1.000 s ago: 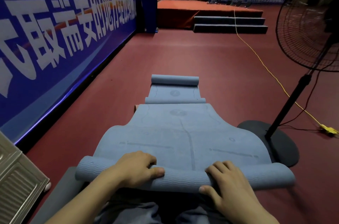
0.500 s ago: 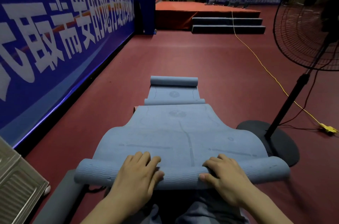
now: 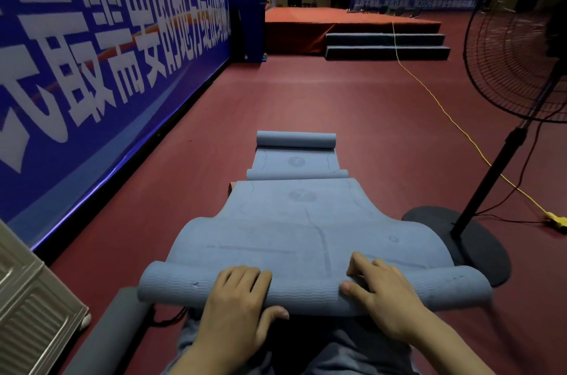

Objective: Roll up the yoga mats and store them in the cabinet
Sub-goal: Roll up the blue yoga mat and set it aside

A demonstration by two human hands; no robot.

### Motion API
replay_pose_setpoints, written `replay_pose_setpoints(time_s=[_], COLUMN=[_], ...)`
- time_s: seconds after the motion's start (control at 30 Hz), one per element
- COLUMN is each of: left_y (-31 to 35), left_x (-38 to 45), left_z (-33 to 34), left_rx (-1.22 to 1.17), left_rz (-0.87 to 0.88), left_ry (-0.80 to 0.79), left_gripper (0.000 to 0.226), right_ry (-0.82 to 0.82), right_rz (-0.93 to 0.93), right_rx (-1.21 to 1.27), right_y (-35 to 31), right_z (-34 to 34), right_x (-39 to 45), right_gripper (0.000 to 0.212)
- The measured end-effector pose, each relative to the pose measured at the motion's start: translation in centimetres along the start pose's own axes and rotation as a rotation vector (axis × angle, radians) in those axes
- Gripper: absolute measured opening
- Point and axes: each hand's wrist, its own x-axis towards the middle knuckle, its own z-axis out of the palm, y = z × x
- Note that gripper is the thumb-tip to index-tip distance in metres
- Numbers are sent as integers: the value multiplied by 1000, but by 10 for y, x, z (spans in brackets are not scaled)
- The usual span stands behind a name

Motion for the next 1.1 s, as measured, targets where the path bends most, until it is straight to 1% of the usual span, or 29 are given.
replay_pose_setpoints(time_s=[0.07,0.13,0.2,0.27,0.33,0.37,0.47,0.53,0.63,0.7,0.8,0.87,0.93,0.97,1.03,1.1], left_y=[-4,-10,-17,-24,-26,-26,-33,-37,-41,-43,-41,-39,-34,-31,-24,-17], left_x=[5,11,17,26,38,45,62,75,91,96,96,89,78,71,57,47], left_z=[2,3,3,1,-9,-14,-13,-14,-14,-13,-11,-11,-11,-9,-1,5], left_rx=[22,43,42,38,52,19,-113,-178,-270,-296,-244,-148,-56,-13,70,83], left_rz=[33,58,90,110,83,49,-79,-135,-184,-210,-211,-191,-141,-88,-6,-12], left_ry=[-21,-47,-89,-152,-254,-321,-582,-721,-837,-873,-848,-789,-646,-530,-353,-213], left_gripper=[55,50,46,44,50,56,70,73,65,59,65,66,63,62,53,39], right_ry=[50,98,111,86,51,33,25,126,286,276,281,162,47,9,-50,-107], right_rz=[-24,-51,-74,-83,-93,-100,-108,-168,-195,-175,-163,-136,-122,-120,-113,-108], right_rx=[-4,4,8,18,9,-9,-119,-233,-298,-301,-333,-343,-368,-369,-355,-337], right_y=[-4,-10,-11,-10,-7,-6,-7,-7,-2,-1,3,-1,-4,-5,-8,-9], right_z=[0,1,2,1,-2,-3,-3,6,24,30,29,21,11,7,0,-4], right_x=[0,0,-1,-2,-3,-4,-3,-1,2,5,13,19,25,27,30,31], right_gripper=[30,28,31,41,50,52,51,45,37,36,35,46,65,68,68,66])
